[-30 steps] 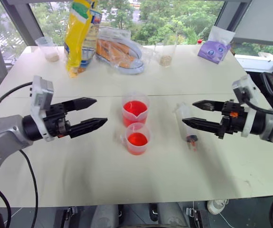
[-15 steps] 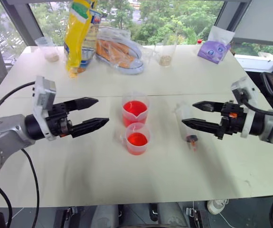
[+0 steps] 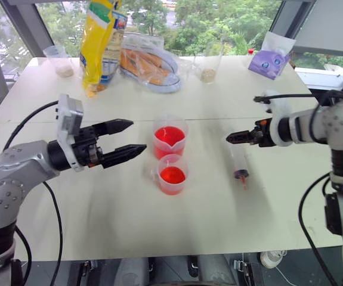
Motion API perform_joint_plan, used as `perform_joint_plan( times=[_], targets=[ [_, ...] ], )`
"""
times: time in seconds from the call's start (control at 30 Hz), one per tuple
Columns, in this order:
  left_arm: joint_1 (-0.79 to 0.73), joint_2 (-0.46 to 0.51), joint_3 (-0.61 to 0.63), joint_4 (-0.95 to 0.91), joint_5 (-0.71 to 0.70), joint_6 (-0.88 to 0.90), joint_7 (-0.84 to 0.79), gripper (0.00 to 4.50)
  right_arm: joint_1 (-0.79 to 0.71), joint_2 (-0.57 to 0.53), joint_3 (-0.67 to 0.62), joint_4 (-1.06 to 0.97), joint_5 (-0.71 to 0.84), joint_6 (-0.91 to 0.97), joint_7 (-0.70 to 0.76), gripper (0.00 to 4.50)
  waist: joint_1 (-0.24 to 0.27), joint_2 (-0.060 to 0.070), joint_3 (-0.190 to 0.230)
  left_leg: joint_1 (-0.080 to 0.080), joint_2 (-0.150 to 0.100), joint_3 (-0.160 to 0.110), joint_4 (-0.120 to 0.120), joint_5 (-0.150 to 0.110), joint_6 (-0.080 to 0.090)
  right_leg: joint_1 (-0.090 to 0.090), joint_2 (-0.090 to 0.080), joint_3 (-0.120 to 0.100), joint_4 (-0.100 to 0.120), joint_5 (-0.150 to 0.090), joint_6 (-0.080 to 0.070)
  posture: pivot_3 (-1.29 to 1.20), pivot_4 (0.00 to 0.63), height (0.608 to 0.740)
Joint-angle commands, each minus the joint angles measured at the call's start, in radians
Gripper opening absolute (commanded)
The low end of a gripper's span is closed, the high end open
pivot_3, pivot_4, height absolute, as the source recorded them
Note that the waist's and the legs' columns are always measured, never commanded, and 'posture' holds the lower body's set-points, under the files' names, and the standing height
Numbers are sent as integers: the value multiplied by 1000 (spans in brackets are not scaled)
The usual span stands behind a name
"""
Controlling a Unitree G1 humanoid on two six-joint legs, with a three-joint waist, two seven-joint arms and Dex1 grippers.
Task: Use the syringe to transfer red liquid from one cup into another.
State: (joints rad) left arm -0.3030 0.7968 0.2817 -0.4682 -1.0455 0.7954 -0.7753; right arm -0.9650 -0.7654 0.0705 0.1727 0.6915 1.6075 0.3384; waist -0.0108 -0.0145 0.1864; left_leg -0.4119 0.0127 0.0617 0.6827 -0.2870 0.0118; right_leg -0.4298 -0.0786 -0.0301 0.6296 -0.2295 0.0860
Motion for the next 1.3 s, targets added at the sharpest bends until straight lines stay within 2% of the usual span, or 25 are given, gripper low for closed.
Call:
perform_joint_plan(
  times=[0.03, 0.3, 0.43, 0.53, 0.67, 0.7, 0.87, 1.03, 1.13, 1.3],
  targets=[
    [14, -23, 14, -32, 10, -36, 15, 4500, -88, 18, 91, 111, -76, -4, 26, 4464, -2, 0, 0, 0, 0, 0, 0, 0, 0, 0, 0, 0, 0, 0, 0, 0, 150, 740],
    [67, -53, 27, -81, 21, -56, 64, 4500, -125, 54, 283, 251, -195, -105, 165, 4464, -2, 0, 0, 0, 0, 0, 0, 0, 1, 0, 0, 0, 0, 0, 1, 0, 150, 740],
    [84, -56, 32, -95, 24, -65, 78, 4500, -137, 80, 324, 320, -250, -157, 215, 4464, -6, 0, 0, 1, 0, 0, 0, 0, 1, 0, 0, 0, 0, 0, 1, 0, 150, 740],
    [101, -57, 39, -107, 26, -72, 88, 4500, -148, 114, 363, 369, -300, -205, 256, 3714, -9, -1, -1, 2, 0, 0, 0, 0, 0, 2, 0, 0, 0, 0, 1, 0, 150, 740],
    [102, -55, 39, -104, 28, -78, 91, 4500, -144, 127, 381, 376, -343, -221, 300, 1681, -10, -2, -1, 3, 1, 0, 1, 1, -1, 2, 1, 0, 0, 0, -1, 0, 150, 740],
    [101, -53, 40, -101, 29, -79, 89, 4500, -141, 128, 377, 369, -349, -216, 306, 1418, -11, -2, -1, 4, 1, 0, 1, 1, -1, 2, 1, 0, 1, 0, -1, 0, 150, 740],
    [81, -43, 35, -80, 35, -85, 81, 4500, -116, 103, 283, 253, -353, -215, 307, 1408, -10, -2, -1, 4, 2, 0, 0, 1, -1, 2, 2, 0, 1, 1, -1, 0, 150, 740],
    [44, -18, 33, -45, 36, -80, 60, 4500, -78, 97, 10, -18, -283, -309, 290, 1408, -3, 0, 0, 1, 2, 0, 0, 1, -1, -1, 2, 0, 1, 1, 0, 0, 150, 740],
    [5, 1, 21, -12, 42, -78, 35, 4500, -62, 147, -160, -165, -194, -429, 309, 1408, -1, 0, 0, 0, 2, 0, 0, 1, -1, -1, 2, 0, 1, 1, 0, 0, 150, 740],
    [-64, 24, -7, 48, 67, -77, -17, 4500, -56, 311, -315, -285, -80, -623, 293, 1408, -3, 0, 0, 1, 2, 0, -1, 1, -1, 0, 2, -1, 1, 1, 0, 0, 150, 740]
  ],
)
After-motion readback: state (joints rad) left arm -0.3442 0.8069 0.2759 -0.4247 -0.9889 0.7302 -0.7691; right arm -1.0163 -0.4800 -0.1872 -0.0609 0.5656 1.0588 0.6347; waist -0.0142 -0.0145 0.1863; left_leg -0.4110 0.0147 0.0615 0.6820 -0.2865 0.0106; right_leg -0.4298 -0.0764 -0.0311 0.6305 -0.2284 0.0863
